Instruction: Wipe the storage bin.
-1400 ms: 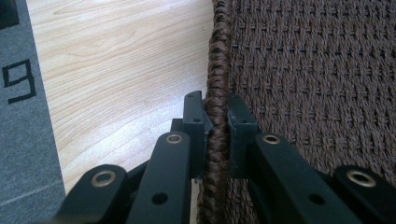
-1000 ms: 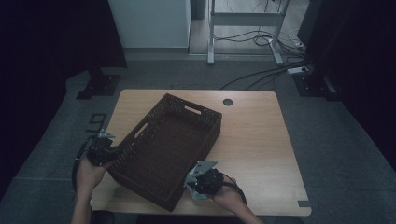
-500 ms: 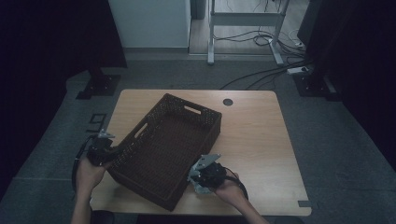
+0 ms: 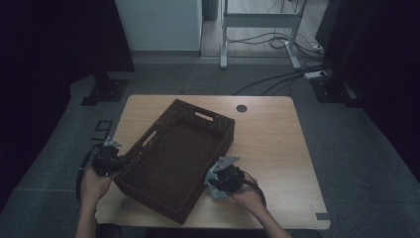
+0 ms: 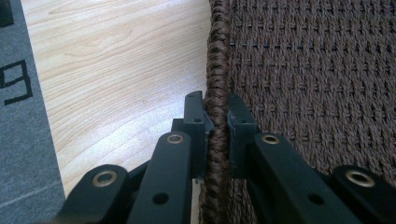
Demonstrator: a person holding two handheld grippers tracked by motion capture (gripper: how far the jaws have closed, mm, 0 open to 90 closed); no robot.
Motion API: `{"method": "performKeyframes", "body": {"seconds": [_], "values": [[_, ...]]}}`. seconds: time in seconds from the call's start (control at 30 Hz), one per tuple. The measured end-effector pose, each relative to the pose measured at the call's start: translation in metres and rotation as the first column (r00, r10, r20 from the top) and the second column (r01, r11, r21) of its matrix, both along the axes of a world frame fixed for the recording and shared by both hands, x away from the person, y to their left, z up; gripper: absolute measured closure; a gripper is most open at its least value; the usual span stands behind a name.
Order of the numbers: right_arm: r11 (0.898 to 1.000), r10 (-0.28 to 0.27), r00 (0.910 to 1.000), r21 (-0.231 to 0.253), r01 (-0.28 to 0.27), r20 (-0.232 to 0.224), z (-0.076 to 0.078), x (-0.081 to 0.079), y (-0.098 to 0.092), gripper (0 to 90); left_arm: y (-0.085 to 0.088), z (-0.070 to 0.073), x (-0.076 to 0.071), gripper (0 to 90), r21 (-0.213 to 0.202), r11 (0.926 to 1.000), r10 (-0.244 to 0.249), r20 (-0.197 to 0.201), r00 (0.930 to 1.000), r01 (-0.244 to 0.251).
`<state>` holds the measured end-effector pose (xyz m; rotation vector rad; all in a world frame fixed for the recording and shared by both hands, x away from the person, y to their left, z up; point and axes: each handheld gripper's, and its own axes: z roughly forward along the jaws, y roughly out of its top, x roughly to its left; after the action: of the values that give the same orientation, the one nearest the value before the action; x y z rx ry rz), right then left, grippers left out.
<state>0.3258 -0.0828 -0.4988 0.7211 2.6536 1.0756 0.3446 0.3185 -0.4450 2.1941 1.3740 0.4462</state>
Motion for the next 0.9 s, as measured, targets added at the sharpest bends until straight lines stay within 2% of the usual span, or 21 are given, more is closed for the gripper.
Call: {"method": "performKeyframes", "body": {"seconds": [0.37,0.73,0.9], "values": [[0.999,-0.040,0.9992,-0.006,0.040,0.002,0.001,0.013,-0.007,71.6,0.001,0.000,0.000,81.8,0.000,1.0000,-0.005,-0.002,1.0000,0.005],[0.994,-0.113,0.9935,0.003,0.113,0.002,0.002,0.033,-0.021,71.5,0.001,0.000,0.001,81.8,-0.002,1.0000,-0.007,-0.003,1.0000,0.007],[0.993,-0.118,0.9930,-0.002,0.118,0.006,0.003,0.039,-0.022,71.5,0.001,0.000,0.001,81.8,-0.003,1.0000,-0.008,-0.004,1.0000,0.008]]}}
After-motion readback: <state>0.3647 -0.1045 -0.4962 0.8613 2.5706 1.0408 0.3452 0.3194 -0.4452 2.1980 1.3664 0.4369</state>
